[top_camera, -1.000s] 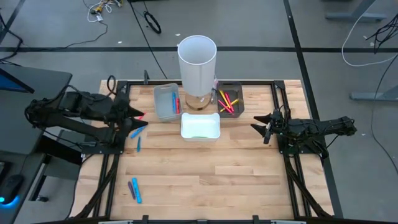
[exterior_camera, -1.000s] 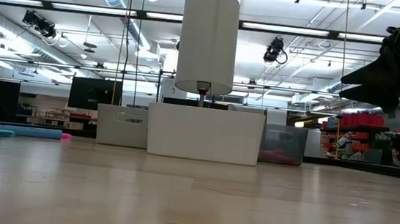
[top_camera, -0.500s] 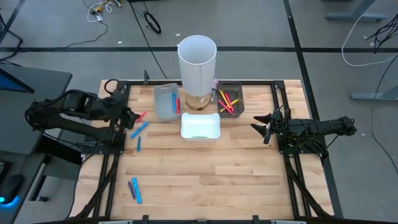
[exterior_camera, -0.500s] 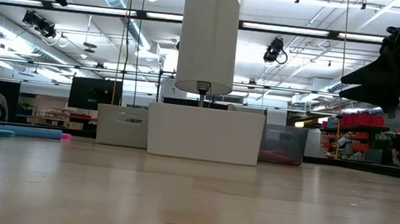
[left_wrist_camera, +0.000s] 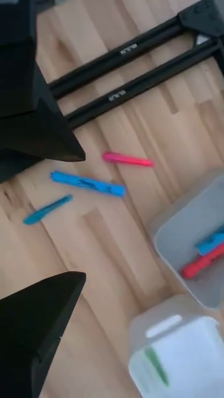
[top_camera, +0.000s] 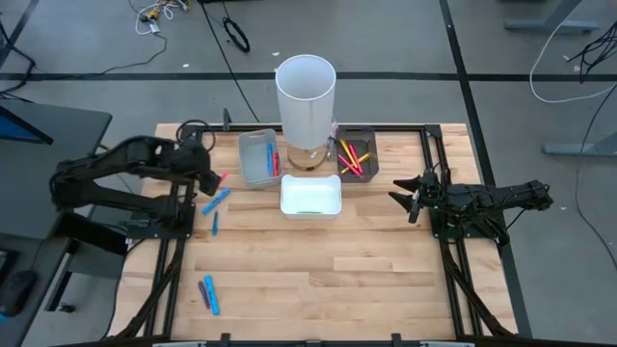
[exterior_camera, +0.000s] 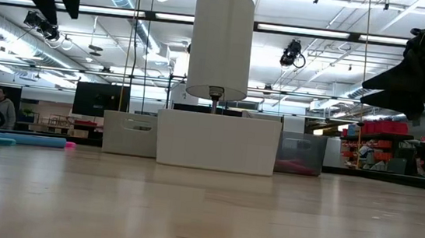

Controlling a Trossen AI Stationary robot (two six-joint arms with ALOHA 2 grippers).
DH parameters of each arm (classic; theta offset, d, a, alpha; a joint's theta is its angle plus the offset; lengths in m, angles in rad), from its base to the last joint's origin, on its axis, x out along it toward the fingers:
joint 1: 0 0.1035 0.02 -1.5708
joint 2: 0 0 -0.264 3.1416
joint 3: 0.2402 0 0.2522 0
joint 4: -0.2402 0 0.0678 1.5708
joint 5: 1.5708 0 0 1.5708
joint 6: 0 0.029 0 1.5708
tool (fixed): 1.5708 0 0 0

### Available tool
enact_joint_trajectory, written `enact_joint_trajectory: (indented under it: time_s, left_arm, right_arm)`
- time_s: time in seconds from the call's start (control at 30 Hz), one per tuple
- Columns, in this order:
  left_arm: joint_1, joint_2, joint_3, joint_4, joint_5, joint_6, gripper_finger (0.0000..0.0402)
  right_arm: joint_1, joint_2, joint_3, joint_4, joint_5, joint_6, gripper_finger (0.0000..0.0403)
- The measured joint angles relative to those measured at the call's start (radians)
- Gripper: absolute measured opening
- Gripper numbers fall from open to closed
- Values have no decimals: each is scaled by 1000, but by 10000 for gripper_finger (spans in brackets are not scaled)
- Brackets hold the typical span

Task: Pick & Place Markers
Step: Put the top blue highlighter pen into the gray bin

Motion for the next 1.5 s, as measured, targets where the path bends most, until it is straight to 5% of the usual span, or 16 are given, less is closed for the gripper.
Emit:
enact_joint_trajectory:
  time_s: [0.47, 1.0, 1.5]
  left_arm:
    - [229, 226, -111, -70, 109, 257, 311]
    - [227, 226, -487, 384, 203, 424, 311]
    - [360, 364, -543, 479, 236, 518, 311]
  right_arm:
    - [0, 0, 0, 0, 0, 0, 242]
    - [0, 0, 0, 0, 0, 0, 242]
    - [0, 0, 0, 0, 0, 0, 242]
